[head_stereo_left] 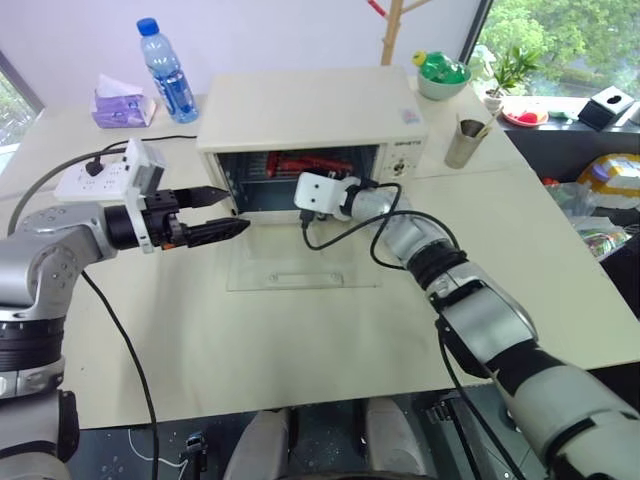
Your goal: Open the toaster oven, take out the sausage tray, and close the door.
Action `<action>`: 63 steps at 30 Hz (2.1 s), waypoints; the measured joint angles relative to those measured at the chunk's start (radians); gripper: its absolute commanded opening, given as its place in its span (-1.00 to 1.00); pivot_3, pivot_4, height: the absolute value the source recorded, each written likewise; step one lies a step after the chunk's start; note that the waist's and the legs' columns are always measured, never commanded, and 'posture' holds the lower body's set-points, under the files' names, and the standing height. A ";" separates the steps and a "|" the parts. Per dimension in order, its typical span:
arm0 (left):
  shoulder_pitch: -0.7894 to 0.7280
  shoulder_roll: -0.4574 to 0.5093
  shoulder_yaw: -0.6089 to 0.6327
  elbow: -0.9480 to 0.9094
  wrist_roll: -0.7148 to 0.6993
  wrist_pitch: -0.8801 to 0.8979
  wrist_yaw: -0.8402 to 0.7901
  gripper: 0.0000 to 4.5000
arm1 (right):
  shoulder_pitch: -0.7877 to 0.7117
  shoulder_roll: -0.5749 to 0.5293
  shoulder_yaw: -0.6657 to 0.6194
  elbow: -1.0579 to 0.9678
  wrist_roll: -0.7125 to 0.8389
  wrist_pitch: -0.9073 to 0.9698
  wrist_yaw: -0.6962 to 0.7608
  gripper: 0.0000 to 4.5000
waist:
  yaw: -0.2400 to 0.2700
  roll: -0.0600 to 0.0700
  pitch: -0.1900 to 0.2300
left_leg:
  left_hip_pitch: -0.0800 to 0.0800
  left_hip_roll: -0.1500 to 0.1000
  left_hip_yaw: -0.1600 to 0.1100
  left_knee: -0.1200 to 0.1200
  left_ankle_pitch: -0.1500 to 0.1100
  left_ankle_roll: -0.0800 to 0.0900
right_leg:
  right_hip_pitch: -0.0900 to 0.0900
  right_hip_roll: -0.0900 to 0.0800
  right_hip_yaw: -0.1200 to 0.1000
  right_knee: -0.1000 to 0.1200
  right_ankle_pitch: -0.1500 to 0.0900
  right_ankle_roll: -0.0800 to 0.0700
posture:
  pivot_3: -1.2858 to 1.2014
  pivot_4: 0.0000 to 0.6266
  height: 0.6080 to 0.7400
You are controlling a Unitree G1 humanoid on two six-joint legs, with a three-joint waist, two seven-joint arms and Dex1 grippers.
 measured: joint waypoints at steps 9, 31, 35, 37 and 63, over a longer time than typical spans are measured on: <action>-0.050 -0.010 -0.030 0.056 0.031 -0.022 -0.023 1.00 | -0.059 0.015 0.002 0.120 -0.045 -0.017 -0.076 0.03 | -0.003 0.000 0.000 | 0.000 0.000 0.001 0.000 0.001 -0.002 | 0.000 0.000 0.000 0.000 0.000 0.000 | 0.03 -0.52 0.98; -0.124 -0.030 -0.049 0.182 0.078 -0.062 -0.069 1.00 | -0.075 0.008 0.039 0.131 -0.156 -0.080 -0.144 -0.99 | -0.021 -0.003 -0.002 | 0.000 0.000 0.001 0.000 0.002 -0.003 | -0.001 0.001 0.000 0.001 0.000 0.000 | 0.03 -0.52 0.98; -0.159 -0.038 -0.081 0.249 0.108 -0.082 -0.092 1.00 | -0.043 -0.006 0.040 0.072 -0.168 -0.083 -0.143 -0.99 | -0.022 -0.003 -0.002 | 0.000 0.000 0.001 0.000 0.002 -0.003 | -0.001 0.001 0.000 0.001 0.000 0.000 | 0.03 -0.52 0.98; -0.167 -0.039 -0.085 0.274 0.120 -0.089 -0.103 1.00 | -0.027 -0.013 0.040 0.041 -0.174 -0.083 -0.138 -0.99 | -0.023 -0.003 -0.002 | 0.000 -0.001 0.001 -0.001 0.002 -0.003 | -0.001 0.001 0.000 0.001 0.000 0.000 | 0.03 -0.52 0.98; -0.232 -0.054 -0.119 0.392 0.197 -0.148 -0.192 1.00 | 0.296 -0.155 0.037 -0.568 -0.181 -0.014 0.021 -0.99 | -0.021 -0.004 -0.002 | 0.000 -0.001 0.002 0.001 0.001 -0.003 | -0.001 0.001 0.000 0.002 0.000 0.000 | 0.03 -0.52 0.98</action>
